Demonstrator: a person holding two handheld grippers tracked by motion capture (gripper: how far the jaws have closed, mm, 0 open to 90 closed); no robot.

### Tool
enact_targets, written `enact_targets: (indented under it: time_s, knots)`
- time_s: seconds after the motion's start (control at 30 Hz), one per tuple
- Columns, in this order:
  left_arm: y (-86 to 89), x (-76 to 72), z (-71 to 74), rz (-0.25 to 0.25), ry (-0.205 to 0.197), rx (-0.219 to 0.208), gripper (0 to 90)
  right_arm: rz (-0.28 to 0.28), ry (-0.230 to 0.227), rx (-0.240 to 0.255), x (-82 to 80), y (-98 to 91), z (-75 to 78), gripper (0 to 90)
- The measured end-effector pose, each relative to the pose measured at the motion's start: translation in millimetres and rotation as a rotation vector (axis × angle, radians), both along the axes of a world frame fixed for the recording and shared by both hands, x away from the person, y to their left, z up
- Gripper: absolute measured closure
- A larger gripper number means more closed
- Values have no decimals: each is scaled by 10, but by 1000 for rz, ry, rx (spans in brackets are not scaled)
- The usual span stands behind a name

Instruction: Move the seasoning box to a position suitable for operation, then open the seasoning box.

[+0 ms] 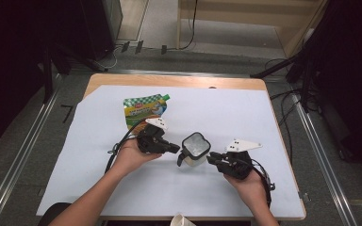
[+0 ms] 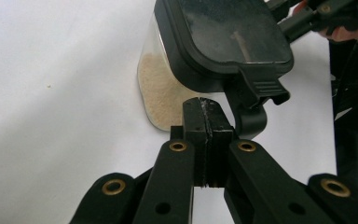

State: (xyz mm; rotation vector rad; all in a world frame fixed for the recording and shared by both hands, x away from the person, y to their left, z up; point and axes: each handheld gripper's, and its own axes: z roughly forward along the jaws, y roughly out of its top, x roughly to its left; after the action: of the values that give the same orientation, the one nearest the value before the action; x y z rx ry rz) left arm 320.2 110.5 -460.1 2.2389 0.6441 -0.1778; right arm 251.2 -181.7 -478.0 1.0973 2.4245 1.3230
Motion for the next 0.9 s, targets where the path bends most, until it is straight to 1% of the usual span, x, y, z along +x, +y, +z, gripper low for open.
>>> enact_targets:
  time_s: [0.03, 0.07, 0.1, 0.13, 0.17, 0.2, 0.23, 0.27, 0.4, 0.5, 0.63, 0.67, 0.9]
  knots:
    - [-7, 0, -5, -4, -3, 4, 900, 0, -3, -4, 0, 4, -6, 883]
    - [-17, -3, -13, -4, -5, 3, 900, 1, -2, -4, 3, 12, -9, 900]
    - [-23, -4, -19, -5, -7, 6, 900, -8, 8, -1, 6, 23, -11, 900]
    - [-28, -3, -23, -4, -5, 6, 899, -8, 32, 13, 13, 36, -13, 900]
    - [-33, -2, -28, 1, -1, -2, 885, -3, 46, 17, 21, 49, -19, 900]
    - [-38, -4, -30, 0, -1, -6, 886, 4, 49, 8, 23, 70, -21, 900]
    - [-43, -7, -29, 1, -1, -4, 886, 3, 47, -5, 21, 79, -19, 900]
    - [-46, -8, -30, -4, -5, 1, 889, 4, 47, -6, 21, 80, -18, 900]
    - [-61, -14, -40, -8, -1, -8, 895, 0, 51, -9, 24, 81, -12, 900]
    - [-65, -21, -41, -9, 0, -9, 897, 2, 58, -5, 29, 78, -11, 900]
    - [-92, -43, -38, -28, -4, -4, 899, 3, 58, -3, 38, 72, -12, 900]
    - [-97, -47, -40, -31, -4, -8, 899, 6, 61, -3, 41, 69, -10, 900]
    - [-104, -53, -41, -28, -2, -7, 900, 5, 65, -1, 42, 69, -11, 900]
